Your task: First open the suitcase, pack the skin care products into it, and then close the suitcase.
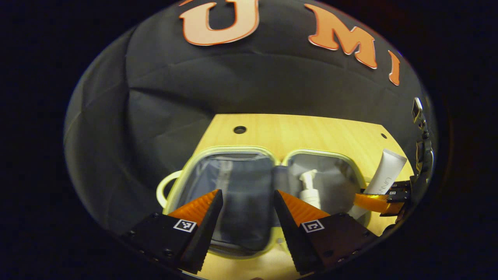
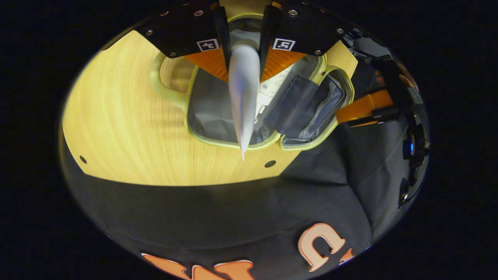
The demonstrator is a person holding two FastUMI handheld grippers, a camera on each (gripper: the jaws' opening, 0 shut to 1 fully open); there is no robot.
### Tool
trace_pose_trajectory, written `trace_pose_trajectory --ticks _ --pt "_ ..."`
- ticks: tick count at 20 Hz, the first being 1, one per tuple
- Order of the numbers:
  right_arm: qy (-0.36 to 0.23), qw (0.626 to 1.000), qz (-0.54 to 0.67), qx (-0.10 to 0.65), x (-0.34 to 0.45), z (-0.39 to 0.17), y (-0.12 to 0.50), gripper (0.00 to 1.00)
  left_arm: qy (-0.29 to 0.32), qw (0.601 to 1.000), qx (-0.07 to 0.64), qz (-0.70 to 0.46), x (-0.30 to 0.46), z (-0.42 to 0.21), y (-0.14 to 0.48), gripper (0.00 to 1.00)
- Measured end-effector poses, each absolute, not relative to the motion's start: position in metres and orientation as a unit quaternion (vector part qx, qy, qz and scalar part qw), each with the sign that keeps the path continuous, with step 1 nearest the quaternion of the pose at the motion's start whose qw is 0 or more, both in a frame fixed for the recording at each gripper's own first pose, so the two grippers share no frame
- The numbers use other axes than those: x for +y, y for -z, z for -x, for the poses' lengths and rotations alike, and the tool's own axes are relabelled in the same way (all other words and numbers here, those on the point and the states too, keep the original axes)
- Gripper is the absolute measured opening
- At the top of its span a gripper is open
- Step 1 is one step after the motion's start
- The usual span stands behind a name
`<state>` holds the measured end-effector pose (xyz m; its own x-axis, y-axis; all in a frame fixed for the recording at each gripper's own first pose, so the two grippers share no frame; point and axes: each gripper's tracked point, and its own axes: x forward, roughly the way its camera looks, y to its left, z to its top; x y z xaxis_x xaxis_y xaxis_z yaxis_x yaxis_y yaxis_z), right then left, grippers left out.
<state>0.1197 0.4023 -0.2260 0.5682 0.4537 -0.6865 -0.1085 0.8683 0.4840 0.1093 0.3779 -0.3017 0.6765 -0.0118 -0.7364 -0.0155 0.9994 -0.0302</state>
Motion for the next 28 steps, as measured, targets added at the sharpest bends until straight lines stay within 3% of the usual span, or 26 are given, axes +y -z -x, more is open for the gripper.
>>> trace_pose_trajectory --ticks 5,12,14,15,16,17,24,25,26,27,28 --pt "-0.126 0.829 -0.201 0.506 0.411 -0.113 0.259 0.36 -0.083 0.904 0.416 0.049 0.458 -0.1 0.322 0.83" --pt "-0.075 0.796 -0.227 0.556 0.419 -0.121 0.278 0.36 -0.148 0.89 0.427 0.066 0.54 -0.095 0.357 0.83" --pt "-0.064 0.788 -0.238 0.565 0.418 -0.121 0.28 0.31 -0.169 0.884 0.428 0.079 0.553 -0.095 0.368 0.82" --pt "-0.06 0.784 -0.241 0.568 0.417 -0.122 0.281 0.37 -0.175 0.883 0.428 0.086 0.556 -0.095 0.373 0.83" --pt "-0.058 0.782 -0.242 0.571 0.418 -0.121 0.283 0.31 -0.179 0.881 0.427 0.092 0.557 -0.093 0.377 0.83" --pt "-0.055 0.781 -0.241 0.574 0.417 -0.12 0.283 0.4 -0.178 0.883 0.423 0.099 0.559 -0.095 0.379 0.83" --pt "-0.058 0.781 -0.264 0.563 0.422 -0.121 0.27 0.5 -0.185 0.88 0.399 0.182 0.575 -0.11 0.393 0.84" --pt "-0.06 0.784 -0.265 0.558 0.419 -0.119 0.265 0.6 -0.188 0.874 0.402 0.196 0.577 -0.11 0.399 0.85" --pt "-0.063 0.787 -0.266 0.553 0.417 -0.118 0.259 0.52 -0.189 0.87 0.404 0.211 0.577 -0.111 0.407 0.87" --pt "-0.067 0.79 -0.27 0.547 0.414 -0.116 0.253 0.62 -0.191 0.865 0.404 0.227 0.579 -0.112 0.411 0.87" --pt "-0.069 0.793 -0.272 0.54 0.411 -0.115 0.247 0.65 -0.192 0.86 0.406 0.244 0.58 -0.114 0.417 0.87"
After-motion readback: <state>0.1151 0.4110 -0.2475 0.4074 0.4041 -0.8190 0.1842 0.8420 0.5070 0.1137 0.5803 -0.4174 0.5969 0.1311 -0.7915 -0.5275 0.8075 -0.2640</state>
